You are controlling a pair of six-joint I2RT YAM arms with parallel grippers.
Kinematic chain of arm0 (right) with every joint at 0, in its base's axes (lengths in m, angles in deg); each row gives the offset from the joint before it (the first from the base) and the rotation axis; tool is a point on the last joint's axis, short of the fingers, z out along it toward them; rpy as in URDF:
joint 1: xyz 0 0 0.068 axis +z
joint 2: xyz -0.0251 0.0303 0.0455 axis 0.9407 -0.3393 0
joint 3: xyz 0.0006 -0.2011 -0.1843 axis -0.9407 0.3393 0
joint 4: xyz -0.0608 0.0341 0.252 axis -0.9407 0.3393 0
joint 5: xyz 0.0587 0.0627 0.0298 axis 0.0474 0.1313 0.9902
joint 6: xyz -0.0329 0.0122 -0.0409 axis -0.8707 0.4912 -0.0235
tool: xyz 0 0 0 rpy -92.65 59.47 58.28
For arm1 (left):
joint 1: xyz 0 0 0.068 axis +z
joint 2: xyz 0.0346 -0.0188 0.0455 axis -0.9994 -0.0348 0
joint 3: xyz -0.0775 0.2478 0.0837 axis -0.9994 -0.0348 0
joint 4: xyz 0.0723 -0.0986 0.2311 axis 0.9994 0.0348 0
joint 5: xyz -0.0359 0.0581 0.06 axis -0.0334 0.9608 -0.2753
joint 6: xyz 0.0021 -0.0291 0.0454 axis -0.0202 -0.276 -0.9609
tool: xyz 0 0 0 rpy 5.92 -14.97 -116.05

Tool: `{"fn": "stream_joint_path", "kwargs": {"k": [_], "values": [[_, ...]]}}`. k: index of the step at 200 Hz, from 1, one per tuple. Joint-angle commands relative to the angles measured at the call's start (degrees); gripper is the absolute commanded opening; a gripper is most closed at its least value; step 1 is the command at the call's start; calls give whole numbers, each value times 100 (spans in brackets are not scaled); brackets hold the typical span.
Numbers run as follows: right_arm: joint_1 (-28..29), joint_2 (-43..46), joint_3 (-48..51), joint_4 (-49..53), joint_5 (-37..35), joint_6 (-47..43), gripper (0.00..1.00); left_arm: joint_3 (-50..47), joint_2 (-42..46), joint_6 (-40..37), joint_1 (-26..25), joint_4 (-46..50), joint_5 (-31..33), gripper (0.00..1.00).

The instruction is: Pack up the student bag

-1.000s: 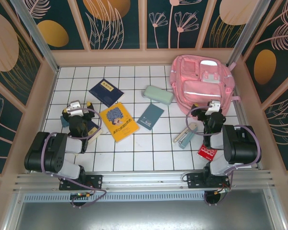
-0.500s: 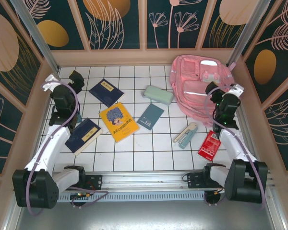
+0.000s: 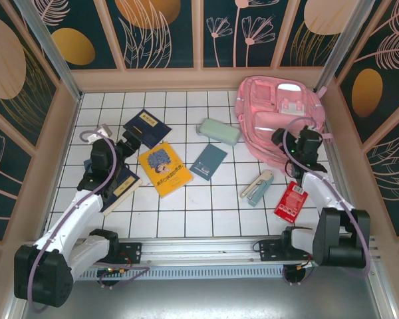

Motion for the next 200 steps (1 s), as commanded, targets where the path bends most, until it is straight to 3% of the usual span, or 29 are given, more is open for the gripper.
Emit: {"fn": "stream_joint_path", "kwargs": {"k": [1, 23, 58, 104, 138, 168, 183, 200], "values": [[461, -356, -356, 198, -9, -298, 91, -135, -37, -79, -160, -156, -433, 86], [896, -817, -671, 318, -445, -498, 86, -210, -55, -208, -316, -138, -438, 86], [1549, -1762, -1558, 638, -952, -912, 68, -203, -11, -388, -389, 5, -507, 87], [1831, -3016, -2650, 1083, -1578, -1186, 63, 47, 152, -629, -469, 391, -495, 85], [1913, -3785, -3186, 1370, -1613, -1354, 51, 39, 236, -693, -522, 409, -535, 85], [2225, -4032, -3439, 1478, -1817, -1430, 48, 64, 200, -732, -532, 436, -559, 85], [2421, -4119, -3571, 1519, -1763, -1448, 38, 59, 170, -758, -531, 414, -546, 85], [2640, -4279, -3763, 1626, -1719, -1396, 34, 73, 130, -763, -534, 391, -579, 85]]}}
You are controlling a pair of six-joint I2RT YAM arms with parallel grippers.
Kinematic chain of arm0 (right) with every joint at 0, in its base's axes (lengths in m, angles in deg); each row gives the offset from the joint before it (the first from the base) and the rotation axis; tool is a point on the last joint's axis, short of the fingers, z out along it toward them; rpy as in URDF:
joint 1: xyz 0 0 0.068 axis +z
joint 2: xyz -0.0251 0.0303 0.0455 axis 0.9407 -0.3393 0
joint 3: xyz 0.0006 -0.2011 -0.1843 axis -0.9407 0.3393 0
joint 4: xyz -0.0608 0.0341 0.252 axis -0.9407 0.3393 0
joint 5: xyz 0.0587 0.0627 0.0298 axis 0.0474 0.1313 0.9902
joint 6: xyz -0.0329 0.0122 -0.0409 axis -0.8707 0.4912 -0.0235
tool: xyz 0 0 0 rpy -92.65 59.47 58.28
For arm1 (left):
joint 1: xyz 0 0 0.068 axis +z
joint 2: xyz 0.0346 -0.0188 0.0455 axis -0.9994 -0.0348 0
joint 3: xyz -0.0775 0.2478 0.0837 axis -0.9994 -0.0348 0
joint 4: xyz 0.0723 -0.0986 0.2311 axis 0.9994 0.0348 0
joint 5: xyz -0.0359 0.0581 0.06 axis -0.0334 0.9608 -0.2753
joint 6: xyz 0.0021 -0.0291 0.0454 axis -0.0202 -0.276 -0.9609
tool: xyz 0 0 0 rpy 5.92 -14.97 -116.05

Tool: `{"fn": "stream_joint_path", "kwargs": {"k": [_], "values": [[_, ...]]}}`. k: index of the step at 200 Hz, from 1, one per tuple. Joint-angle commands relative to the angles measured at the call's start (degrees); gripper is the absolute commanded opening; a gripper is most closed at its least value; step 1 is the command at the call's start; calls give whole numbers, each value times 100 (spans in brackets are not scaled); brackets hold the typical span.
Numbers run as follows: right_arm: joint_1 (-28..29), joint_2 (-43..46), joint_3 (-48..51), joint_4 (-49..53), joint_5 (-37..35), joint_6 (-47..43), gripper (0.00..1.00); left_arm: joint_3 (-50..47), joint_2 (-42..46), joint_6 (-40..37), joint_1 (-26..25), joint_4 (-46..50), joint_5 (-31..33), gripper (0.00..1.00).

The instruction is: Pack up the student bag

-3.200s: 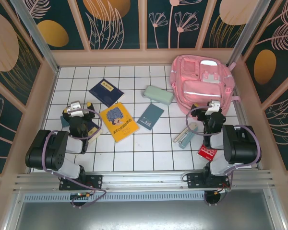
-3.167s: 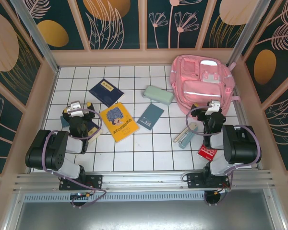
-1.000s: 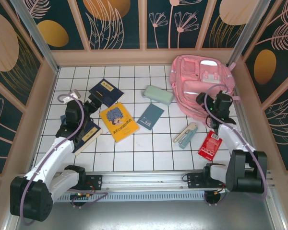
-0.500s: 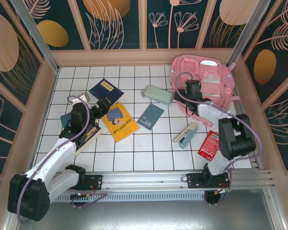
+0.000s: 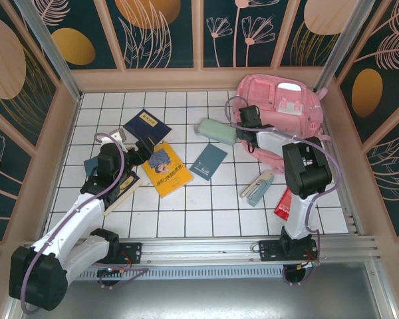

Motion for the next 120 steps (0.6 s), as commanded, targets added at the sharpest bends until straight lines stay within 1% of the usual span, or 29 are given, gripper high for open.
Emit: {"fn": "stream_joint_path", "kwargs": {"k": [1, 38, 43, 55, 71, 80, 98, 120], "values": [[414, -324, -290, 400, 169, -32, 34, 202, -38, -136, -41, 57, -107, 85], [1007, -563, -551, 452, 247, 35, 34, 186, -48, -147, -39, 49, -144, 85], [1030, -578, -590, 460, 210, 17, 34, 189, -43, -155, -39, 49, -144, 86], [1308, -604, -701, 521, 33, -44, 35, 174, -34, -162, -43, 53, -152, 85], [1458, -563, -770, 584, -204, -90, 36, 184, -52, -177, -46, 40, -179, 85], [1464, -451, -763, 600, -291, -73, 39, 191, -67, -181, -40, 40, -208, 86], [1455, -105, -621, 592, -487, -25, 47, 187, -69, -178, -43, 12, -259, 85], [1385, 591, -234, 435, -804, 63, 58, 150, -85, -190, -66, -93, -342, 85]]}}
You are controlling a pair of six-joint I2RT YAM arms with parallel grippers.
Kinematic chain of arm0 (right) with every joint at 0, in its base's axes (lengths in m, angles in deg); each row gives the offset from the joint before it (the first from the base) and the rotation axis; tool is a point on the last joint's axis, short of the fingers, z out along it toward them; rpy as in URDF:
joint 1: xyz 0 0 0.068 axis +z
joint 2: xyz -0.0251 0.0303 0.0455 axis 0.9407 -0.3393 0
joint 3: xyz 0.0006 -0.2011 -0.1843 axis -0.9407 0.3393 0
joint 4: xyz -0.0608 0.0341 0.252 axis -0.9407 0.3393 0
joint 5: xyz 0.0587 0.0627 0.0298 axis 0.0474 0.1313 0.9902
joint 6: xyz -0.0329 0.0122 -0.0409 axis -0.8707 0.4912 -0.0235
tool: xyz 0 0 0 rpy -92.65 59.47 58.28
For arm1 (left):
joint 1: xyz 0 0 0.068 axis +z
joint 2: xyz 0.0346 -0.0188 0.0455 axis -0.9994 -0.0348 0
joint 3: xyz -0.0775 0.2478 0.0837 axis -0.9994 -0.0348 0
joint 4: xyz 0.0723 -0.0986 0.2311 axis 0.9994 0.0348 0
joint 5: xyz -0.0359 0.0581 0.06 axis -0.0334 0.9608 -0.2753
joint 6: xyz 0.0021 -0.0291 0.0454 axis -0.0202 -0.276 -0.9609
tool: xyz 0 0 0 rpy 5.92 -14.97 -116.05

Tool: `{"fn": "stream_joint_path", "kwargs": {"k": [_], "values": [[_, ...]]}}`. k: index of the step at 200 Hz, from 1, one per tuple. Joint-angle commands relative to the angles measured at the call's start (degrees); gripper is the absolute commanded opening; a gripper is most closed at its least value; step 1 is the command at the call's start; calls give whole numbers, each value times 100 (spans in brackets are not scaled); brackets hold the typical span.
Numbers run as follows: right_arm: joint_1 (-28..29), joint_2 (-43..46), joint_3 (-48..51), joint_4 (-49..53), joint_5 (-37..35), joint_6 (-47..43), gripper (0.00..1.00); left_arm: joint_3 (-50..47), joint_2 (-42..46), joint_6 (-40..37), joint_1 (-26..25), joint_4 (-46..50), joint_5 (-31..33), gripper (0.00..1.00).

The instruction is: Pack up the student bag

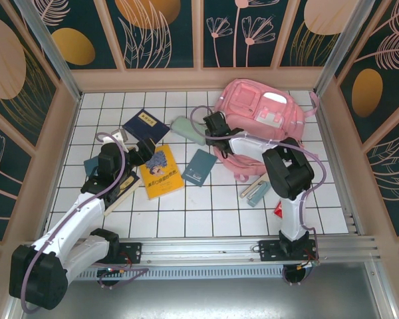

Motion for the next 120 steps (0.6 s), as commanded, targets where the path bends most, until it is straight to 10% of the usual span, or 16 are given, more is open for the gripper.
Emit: {"fn": "stream_joint_path", "kwargs": {"k": [1, 55, 120], "values": [[-97, 917, 356, 146, -412, 83, 58, 148, -38, -138, -59, -97, -182, 85], [-1704, 2214, 1533, -268, 7, 790, 75, 219, -353, -235, -629, -272, 106, 82], [-3303, 1499, 1525, -449, 1208, 1117, 80, 859, -1413, -459, -1770, -179, 639, 83]]}}
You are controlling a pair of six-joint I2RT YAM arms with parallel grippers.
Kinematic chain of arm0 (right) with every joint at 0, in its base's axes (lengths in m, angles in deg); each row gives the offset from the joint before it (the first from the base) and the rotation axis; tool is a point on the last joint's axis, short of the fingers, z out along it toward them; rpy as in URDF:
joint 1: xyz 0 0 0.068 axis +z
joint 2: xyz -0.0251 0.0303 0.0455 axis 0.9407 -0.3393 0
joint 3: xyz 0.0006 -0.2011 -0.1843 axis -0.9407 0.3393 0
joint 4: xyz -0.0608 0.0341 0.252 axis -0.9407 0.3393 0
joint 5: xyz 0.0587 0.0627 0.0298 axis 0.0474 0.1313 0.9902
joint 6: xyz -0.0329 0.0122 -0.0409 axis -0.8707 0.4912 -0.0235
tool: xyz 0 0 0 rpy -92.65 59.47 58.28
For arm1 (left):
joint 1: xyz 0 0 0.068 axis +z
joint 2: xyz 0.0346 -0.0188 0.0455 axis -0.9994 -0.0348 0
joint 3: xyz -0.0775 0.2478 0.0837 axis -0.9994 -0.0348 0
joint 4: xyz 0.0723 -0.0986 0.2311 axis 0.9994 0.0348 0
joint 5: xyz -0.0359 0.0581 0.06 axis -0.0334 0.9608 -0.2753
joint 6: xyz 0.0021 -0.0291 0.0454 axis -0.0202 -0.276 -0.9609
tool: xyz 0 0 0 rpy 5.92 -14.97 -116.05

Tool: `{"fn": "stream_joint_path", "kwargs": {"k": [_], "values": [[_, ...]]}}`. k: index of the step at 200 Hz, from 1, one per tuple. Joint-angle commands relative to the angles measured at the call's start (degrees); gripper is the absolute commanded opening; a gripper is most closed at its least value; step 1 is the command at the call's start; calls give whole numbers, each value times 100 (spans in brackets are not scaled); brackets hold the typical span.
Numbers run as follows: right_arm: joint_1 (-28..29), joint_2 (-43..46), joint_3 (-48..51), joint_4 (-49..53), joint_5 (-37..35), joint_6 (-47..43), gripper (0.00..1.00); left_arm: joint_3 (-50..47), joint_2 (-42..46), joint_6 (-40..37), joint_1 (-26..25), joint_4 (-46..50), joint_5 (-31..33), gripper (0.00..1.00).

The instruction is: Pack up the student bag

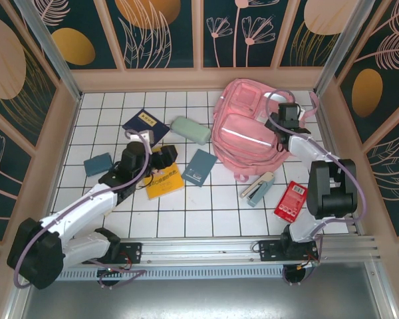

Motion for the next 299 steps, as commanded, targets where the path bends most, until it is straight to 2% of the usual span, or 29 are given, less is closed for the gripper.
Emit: {"fn": "stream_joint_path", "kwargs": {"k": [1, 56, 75, 106, 131, 160, 179, 200, 228, 239, 250, 256, 265, 278, 299], "values": [[-183, -367, -11, -109, 781, 223, 80, 386, -395, -212, -327, -57, 285, 83], [251, -894, 12, -322, 1499, 223, 76, 1038, -1558, -18, -1038, -61, 335, 82], [496, -898, 80, -489, 1660, 227, 76, 1246, -1965, 170, -1213, -114, 328, 91], [868, -1025, -49, -533, 1626, 109, 76, 1530, -2670, 583, -1334, -264, 225, 91], [957, -1051, -82, -494, 1493, 82, 76, 1861, -3186, 814, -1343, -321, 284, 88], [957, -917, 56, -498, 1481, 62, 76, 2552, -3877, 979, -1339, -4, 800, 81], [955, -809, 182, -519, 1455, 31, 76, 3065, -4272, 993, -1330, 290, 1271, 64], [955, -695, 295, -512, 1420, 7, 76, 3641, -4707, 1012, -1235, 733, 1588, 62], [955, -596, 377, -547, 1459, 11, 76, 4016, -5106, 1142, -1092, 1148, 1607, 56], [972, -572, 389, -580, 1545, 20, 76, 3977, -5139, 1167, -1095, 1186, 1653, 45], [1013, -570, 397, -617, 1619, 14, 76, 3895, -5107, 1238, -1097, 1212, 1732, 40], [1055, -578, 388, -630, 1630, 14, 76, 3829, -5072, 1245, -1093, 1200, 1754, 28], [1110, -603, 375, -644, 1648, 12, 76, 3723, -5006, 1260, -1096, 1178, 1824, 19], [1236, -653, 337, -647, 1670, 28, 76, 3585, -4883, 1296, -1088, 1208, 2013, 1], [1449, -729, 260, -667, 1659, 55, 77, 3320, -4616, 1301, -1080, 1278, 2397, 0]]}}
